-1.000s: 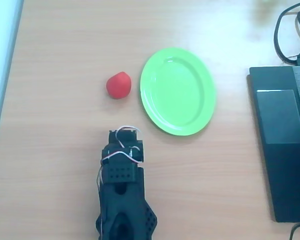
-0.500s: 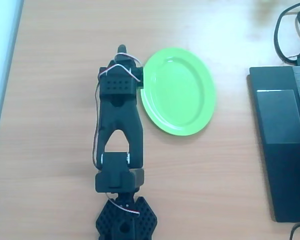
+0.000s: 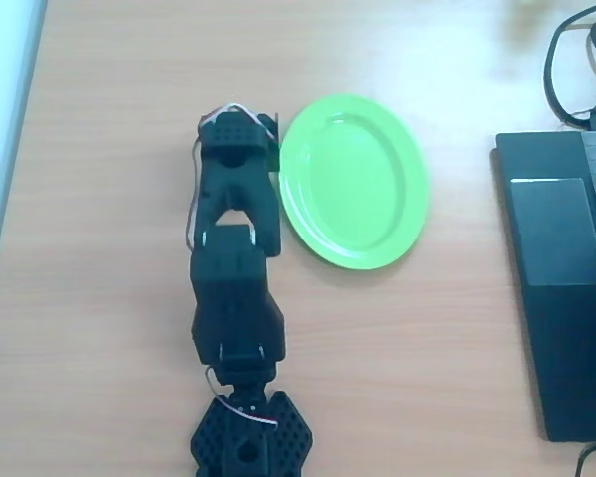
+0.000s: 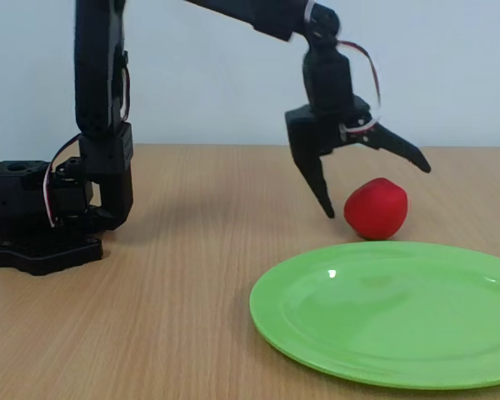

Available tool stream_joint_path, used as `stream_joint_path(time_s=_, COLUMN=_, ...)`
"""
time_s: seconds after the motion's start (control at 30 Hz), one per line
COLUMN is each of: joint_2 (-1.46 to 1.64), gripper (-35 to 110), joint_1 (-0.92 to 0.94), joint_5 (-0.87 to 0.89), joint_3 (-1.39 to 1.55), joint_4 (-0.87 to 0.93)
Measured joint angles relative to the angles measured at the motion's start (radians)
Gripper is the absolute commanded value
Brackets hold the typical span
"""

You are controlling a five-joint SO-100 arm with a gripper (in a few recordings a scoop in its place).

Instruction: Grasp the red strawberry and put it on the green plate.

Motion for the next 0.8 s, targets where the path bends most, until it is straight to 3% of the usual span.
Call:
stream_joint_path(time_s=0.2, joint_2=-0.115, gripper=51, joint_1=-0.012, joint_5=0.000, joint_3=-0.123, joint_4=-0.003)
stream_joint_path(time_s=0.57, joint_2=-0.163, gripper=13, joint_1=-0.029, joint_5=-0.034, joint_3=-0.156, joint_4=-0.021)
stream_joint_path(time_s=0.8, joint_2=-0.178, gripper=25, joint_1=-0.029, joint_5=-0.034, joint_3=-0.156, joint_4=-0.015)
